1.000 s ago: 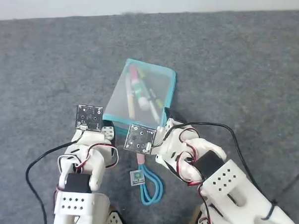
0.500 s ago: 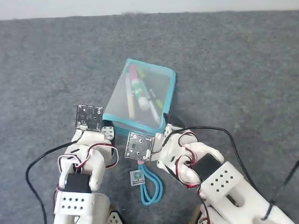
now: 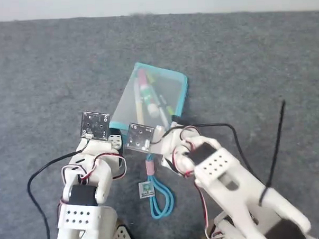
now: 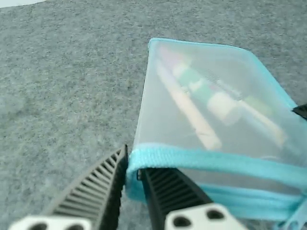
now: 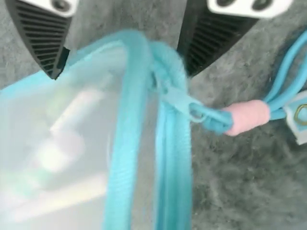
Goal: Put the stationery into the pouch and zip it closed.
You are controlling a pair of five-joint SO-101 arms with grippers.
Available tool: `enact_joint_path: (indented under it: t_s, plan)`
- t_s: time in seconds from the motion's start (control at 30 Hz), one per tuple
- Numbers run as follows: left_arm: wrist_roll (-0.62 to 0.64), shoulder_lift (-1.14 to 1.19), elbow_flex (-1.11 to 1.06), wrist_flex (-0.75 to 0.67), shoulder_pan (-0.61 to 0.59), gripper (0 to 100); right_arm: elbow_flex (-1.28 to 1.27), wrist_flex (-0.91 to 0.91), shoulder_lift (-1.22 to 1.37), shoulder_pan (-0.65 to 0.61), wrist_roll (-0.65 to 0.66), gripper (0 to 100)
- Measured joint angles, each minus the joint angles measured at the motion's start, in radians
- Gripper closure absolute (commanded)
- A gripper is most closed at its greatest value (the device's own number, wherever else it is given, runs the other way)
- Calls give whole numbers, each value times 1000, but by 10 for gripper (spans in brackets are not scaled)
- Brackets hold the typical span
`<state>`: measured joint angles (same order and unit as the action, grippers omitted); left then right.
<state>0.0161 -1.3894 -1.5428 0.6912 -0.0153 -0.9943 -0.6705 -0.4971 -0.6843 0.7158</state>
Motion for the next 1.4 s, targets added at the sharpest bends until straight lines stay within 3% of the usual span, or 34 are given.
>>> enact_joint_path:
  t_s: [0.17,0.47,0.63,0.9,1.2,1.4]
  plan:
    - [0,0,0,0,0,988,74,5,97,26,-32,722]
    - [0,0,0,0,-9,988,140,43,130,69,-190,994]
    - [0,0,12,0,-11,985,140,46,130,74,-203,991]
    - [6,-2,32,12,-20,864,203,25,130,114,-270,991]
    - [11,-2,150,130,-40,863,416,-127,132,232,-408,991]
    - [8,-2,267,270,-87,863,499,-230,132,239,-479,991]
